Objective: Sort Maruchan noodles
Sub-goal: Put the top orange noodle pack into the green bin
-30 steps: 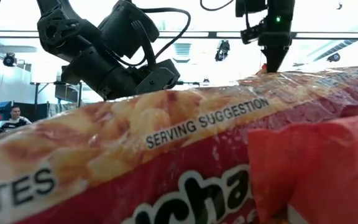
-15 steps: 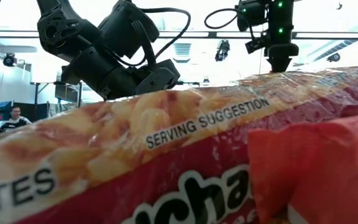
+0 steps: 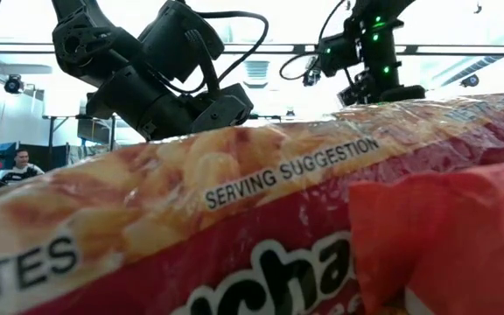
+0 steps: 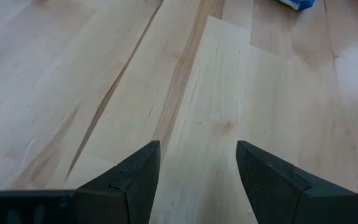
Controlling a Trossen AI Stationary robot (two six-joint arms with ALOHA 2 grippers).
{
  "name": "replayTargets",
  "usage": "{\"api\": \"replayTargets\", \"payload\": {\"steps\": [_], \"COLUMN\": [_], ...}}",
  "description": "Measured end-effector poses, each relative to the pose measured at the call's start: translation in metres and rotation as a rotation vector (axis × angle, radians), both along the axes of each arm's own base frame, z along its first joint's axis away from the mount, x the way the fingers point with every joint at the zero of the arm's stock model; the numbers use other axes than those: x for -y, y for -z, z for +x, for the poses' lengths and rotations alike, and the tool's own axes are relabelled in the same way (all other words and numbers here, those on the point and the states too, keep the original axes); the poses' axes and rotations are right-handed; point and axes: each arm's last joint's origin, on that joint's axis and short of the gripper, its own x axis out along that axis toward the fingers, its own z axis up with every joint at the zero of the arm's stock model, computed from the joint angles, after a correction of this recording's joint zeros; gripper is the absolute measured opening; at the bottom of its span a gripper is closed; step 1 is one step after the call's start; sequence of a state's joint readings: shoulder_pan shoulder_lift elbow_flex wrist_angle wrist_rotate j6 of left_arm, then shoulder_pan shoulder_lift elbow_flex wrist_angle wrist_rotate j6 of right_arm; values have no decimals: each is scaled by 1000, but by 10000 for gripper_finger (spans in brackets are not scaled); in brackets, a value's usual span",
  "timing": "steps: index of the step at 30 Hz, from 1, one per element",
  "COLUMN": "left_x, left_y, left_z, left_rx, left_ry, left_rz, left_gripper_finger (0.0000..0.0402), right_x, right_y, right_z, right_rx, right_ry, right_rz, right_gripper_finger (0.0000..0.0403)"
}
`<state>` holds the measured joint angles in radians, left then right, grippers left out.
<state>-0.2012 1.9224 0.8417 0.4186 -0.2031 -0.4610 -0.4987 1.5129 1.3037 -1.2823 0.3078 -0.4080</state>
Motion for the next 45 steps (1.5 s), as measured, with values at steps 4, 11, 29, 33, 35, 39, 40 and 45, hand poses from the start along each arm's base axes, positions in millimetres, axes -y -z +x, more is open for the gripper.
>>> {"api": "replayTargets", "payload": {"steps": [4, 11, 29, 33, 35, 39, 40, 45], "left_x": [0, 0, -2, -2, -2, -2, -2, -2], "left_y": [0, 1, 2, 2, 2, 2, 2, 2], "left_z": [0, -1, -1, -1, -1, -1, -1, -1], "left_rx": [-1, -5, -13, -13, -13, -13, -13, -13], "left_ry": [0, 0, -28, -28, -28, -28, -28, -28], "left_rz": [0, 1, 9, 9, 9, 9, 9, 9], "left_gripper_finger": [196, 196, 196, 196, 196, 196, 196, 196], "right_x": [6, 22, 29, 29, 30, 33, 33, 37], "right_y": [14, 35, 32, 33, 33, 32, 32, 22], "right_z": [5, 8, 7, 7, 7, 5, 4, 5], "right_rx": [-76, -158, -271, -217, -205, -202, -200, -206], "right_ry": [-90, -107, -253, -187, -155, -126, -124, -34], "right_rz": [38, 88, -44, -17, -19, -34, -39, -191], "right_gripper_finger": [8, 8, 9, 28, 43, 77, 85, 113]}}
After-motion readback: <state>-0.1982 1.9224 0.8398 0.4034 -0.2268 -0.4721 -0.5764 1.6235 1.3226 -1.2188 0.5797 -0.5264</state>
